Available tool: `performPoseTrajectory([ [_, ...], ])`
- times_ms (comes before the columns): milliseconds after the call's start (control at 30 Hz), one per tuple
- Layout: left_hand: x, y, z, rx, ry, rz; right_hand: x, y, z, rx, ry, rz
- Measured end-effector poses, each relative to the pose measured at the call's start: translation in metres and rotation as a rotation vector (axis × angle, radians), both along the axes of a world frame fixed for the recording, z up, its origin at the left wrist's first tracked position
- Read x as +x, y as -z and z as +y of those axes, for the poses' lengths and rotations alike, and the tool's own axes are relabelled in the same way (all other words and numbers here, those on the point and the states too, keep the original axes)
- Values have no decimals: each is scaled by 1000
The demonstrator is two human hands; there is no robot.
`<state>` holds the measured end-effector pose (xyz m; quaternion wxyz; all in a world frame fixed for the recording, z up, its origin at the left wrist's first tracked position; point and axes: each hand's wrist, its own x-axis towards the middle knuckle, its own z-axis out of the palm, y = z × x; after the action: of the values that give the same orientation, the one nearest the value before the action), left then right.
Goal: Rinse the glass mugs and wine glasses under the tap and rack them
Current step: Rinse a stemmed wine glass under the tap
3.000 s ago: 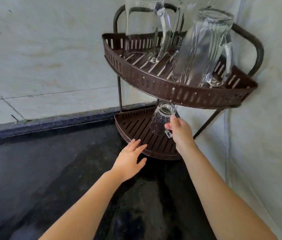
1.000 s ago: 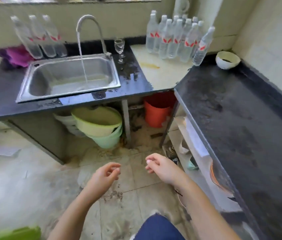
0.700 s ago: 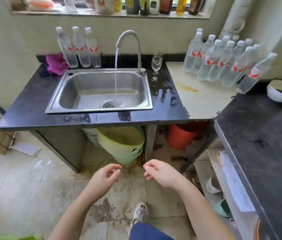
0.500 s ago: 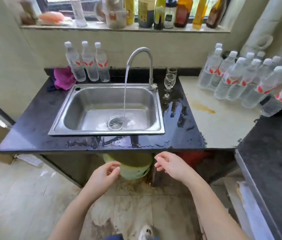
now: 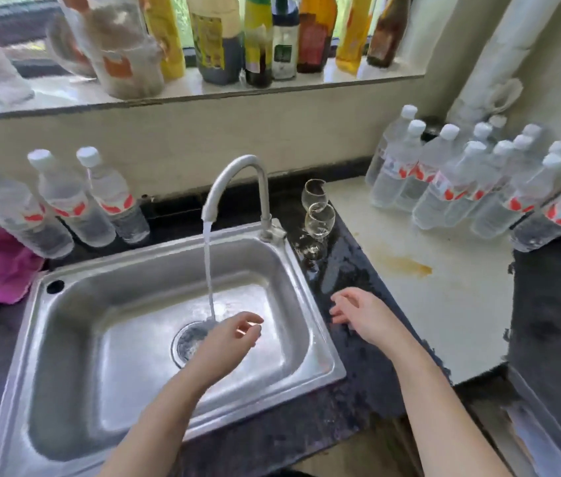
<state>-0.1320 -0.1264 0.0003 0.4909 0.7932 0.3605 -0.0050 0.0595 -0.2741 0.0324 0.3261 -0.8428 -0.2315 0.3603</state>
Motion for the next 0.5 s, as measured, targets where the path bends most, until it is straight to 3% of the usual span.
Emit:
performPoseTrajectory([
  [200, 93, 14, 44, 100, 224, 33, 56, -18, 67, 34, 159, -287],
  [333, 138, 34, 46, 205, 318, 50, 79, -21, 101, 7, 29, -433],
  [500, 152, 53, 34, 374, 370, 146, 97, -5, 112, -56, -126, -451],
])
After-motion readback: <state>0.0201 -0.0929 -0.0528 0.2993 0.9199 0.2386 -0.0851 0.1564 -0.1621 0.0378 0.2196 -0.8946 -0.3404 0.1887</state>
